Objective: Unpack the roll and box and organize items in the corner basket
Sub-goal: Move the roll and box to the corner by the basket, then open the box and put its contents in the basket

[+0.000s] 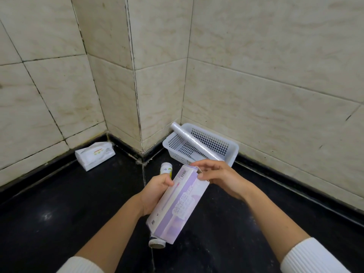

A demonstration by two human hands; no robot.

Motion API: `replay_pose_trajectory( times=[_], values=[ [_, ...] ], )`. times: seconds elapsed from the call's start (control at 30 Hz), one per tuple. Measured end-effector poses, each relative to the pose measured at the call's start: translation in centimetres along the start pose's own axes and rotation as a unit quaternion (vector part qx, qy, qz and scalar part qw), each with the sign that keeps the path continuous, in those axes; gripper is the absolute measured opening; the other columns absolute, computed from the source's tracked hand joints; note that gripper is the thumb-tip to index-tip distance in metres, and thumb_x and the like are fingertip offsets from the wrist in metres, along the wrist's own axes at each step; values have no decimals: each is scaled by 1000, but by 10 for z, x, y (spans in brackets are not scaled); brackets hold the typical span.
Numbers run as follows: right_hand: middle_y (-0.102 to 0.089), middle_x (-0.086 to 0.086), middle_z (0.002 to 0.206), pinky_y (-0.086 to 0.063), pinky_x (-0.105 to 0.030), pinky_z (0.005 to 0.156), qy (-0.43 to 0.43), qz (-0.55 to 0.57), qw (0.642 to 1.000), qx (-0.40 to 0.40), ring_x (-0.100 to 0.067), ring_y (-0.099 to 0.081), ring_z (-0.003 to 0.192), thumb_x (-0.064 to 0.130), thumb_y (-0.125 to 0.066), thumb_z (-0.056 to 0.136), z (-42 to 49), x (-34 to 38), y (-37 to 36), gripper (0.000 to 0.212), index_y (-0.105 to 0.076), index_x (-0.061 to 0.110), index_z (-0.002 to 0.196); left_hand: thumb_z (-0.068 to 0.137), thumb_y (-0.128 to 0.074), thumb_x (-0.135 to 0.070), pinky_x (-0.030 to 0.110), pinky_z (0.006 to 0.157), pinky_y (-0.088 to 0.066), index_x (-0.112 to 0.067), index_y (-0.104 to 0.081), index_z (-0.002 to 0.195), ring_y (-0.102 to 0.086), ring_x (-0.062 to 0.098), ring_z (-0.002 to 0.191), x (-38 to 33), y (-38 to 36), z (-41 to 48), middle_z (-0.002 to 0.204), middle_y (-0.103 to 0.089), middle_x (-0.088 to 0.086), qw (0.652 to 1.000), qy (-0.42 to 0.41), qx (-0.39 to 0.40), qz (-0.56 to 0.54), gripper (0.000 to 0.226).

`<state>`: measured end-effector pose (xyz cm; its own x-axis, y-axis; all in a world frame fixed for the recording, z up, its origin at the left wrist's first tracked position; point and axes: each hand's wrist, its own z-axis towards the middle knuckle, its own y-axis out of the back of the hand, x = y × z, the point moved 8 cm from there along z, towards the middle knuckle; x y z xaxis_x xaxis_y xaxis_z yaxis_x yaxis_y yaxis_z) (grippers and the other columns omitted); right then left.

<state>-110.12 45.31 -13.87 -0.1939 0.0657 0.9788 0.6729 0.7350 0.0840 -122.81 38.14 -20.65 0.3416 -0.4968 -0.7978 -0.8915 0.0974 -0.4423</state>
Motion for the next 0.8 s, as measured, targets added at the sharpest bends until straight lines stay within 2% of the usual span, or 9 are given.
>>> replay_pose_trajectory(
  times=[0.07, 0.17, 0.33, 0.47, 0.57, 0.63, 0.7, 0.73, 0.8],
  values=[
    [-64, -16, 106, -38, -41, 87, 0, 17, 1000, 3, -26, -56, 98, 15, -69, 75, 0, -2, -1, 39, -68, 14, 114, 62, -64, -32, 39, 80, -51, -8, -68, 99, -68, 24, 82, -4, 0, -2, 94, -67, 16, 998, -22, -11, 55, 44],
    [-64, -11, 102, -40, -41, 88, -4, 40, 999, 1, -21, -59, 96, 16, -68, 75, 0, -5, -1, 40, -67, 15, 115, 69, -75, -49, 42, 90, -51, -22, -62, 122, -65, 28, 105, -5, -7, -5, 115, -68, 12, 989, -22, 19, 147, 61],
    [-68, -10, 110, -44, -39, 87, -2, 33, 999, -4, -21, -60, 101, 27, -66, 79, 0, -6, -3, 36, -69, 19, 114, 74, -73, -43, 43, 94, -51, -33, -60, 123, -64, 31, 112, -11, -11, -7, 120, -67, 10, 973, -60, 25, 223, 52],
    [-72, -3, 102, -52, -30, 79, 4, 9, 997, -77, -19, -66, 95, 33, -55, 89, 2, -6, 1, 23, -71, 22, 100, 73, -72, -35, 40, 90, -52, -36, -63, 115, -68, 21, 107, -14, -9, -9, 113, -71, 1, 965, -73, -5, 253, 43],
    [-73, -5, 108, -55, -23, 70, 11, 29, 988, -153, -14, -70, 95, 25, -46, 99, 1, -5, 13, 25, -67, 18, 110, 72, -73, -29, 37, 90, -53, -37, -64, 111, -69, 15, 104, -15, -7, -10, 110, -72, -5, 956, -85, -32, 279, 41],
    [-67, -6, 114, -56, -26, 72, 42, -39, 975, -213, -12, -67, 93, 18, -54, 95, -4, 1, 22, 25, -60, 22, 119, 67, -75, -29, 38, 93, -53, -36, -62, 111, -68, 12, 103, -19, -3, -10, 109, -71, -6, 943, -110, -70, 306, 47],
    [-58, 1, 121, -50, -30, 87, 91, -205, 934, -277, -13, -57, 105, 12, -64, 86, -14, 13, 31, 48, -51, 26, 130, 62, -76, -29, 37, 93, -53, -34, -59, 112, -65, 12, 103, -24, 1, -10, 108, -69, -5, 925, -143, -113, 333, 54],
    [-55, 3, 121, -45, -30, 92, 130, -306, 897, -292, -14, -51, 109, 9, -66, 82, -19, 24, 29, 53, -51, 23, 131, 60, -76, -27, 37, 92, -54, -33, -57, 113, -64, 13, 103, -26, 1, -11, 108, -67, -5, 918, -161, -128, 340, 56],
    [-57, -2, 115, -43, -35, 92, 222, -469, 807, -283, -22, -49, 108, 2, -67, 77, -27, 44, 15, 44, -62, 14, 119, 59, -75, -25, 30, 84, -55, -39, -55, 114, -63, 12, 101, -29, 1, -13, 107, -65, -5, 906, -190, -149, 347, 60]
  ],
)
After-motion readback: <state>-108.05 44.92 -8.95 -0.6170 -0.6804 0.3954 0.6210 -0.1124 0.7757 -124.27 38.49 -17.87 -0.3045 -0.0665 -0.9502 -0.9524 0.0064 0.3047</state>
